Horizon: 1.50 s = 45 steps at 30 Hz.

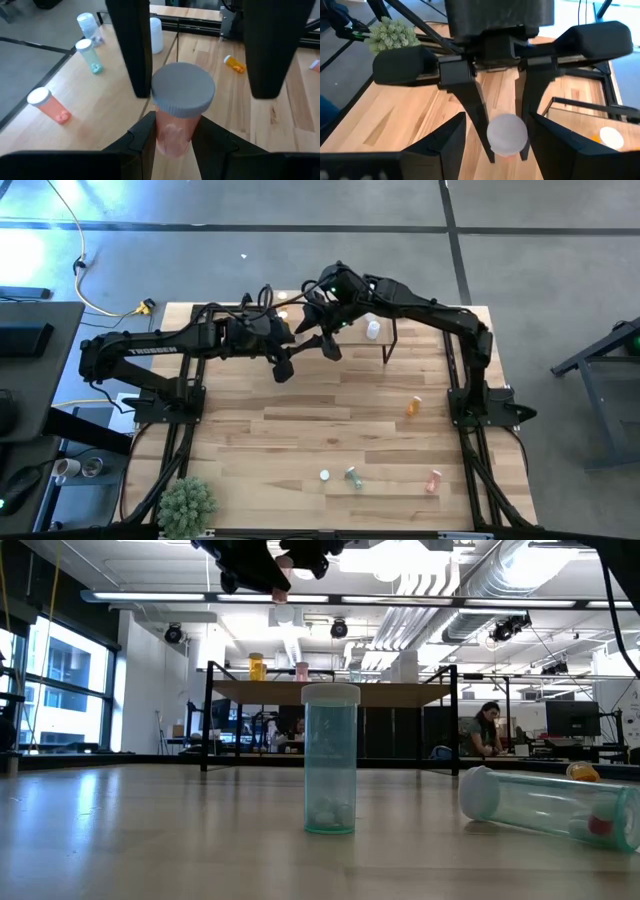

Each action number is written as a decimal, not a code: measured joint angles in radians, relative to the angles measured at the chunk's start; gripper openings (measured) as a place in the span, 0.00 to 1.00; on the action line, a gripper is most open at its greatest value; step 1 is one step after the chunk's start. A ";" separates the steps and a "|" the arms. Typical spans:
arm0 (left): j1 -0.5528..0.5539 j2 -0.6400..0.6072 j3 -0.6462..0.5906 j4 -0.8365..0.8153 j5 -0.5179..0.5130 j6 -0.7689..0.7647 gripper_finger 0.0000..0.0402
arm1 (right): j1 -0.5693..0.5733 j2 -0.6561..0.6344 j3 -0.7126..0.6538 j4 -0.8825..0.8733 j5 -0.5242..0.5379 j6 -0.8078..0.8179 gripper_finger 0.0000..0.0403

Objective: Pick and place medicine bottles onto shelf by color
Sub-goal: Put the top pink pill bottle on the shelf aligned with the pink pill bottle

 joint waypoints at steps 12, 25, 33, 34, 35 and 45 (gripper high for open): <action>0.005 0.000 0.000 0.000 0.009 0.004 0.25 | 0.012 0.009 0.000 -0.003 0.072 0.000 0.49; 0.005 0.000 0.000 -0.001 0.015 -0.004 0.25 | 0.015 0.014 0.000 -0.005 0.086 0.003 0.31; 0.005 0.000 0.000 -0.001 0.009 -0.004 0.25 | 0.015 0.014 0.000 -0.006 0.087 0.003 0.28; 0.005 0.000 0.000 -0.001 0.007 -0.004 0.25 | 0.015 0.014 0.000 -0.006 0.087 0.003 0.27; 0.005 0.000 0.000 -0.001 0.006 -0.004 0.26 | 0.015 0.014 0.000 -0.006 0.087 0.003 0.27; 0.005 0.000 0.000 -0.006 -0.004 -0.041 0.42 | -0.006 0.008 0.000 -0.016 0.142 0.008 0.27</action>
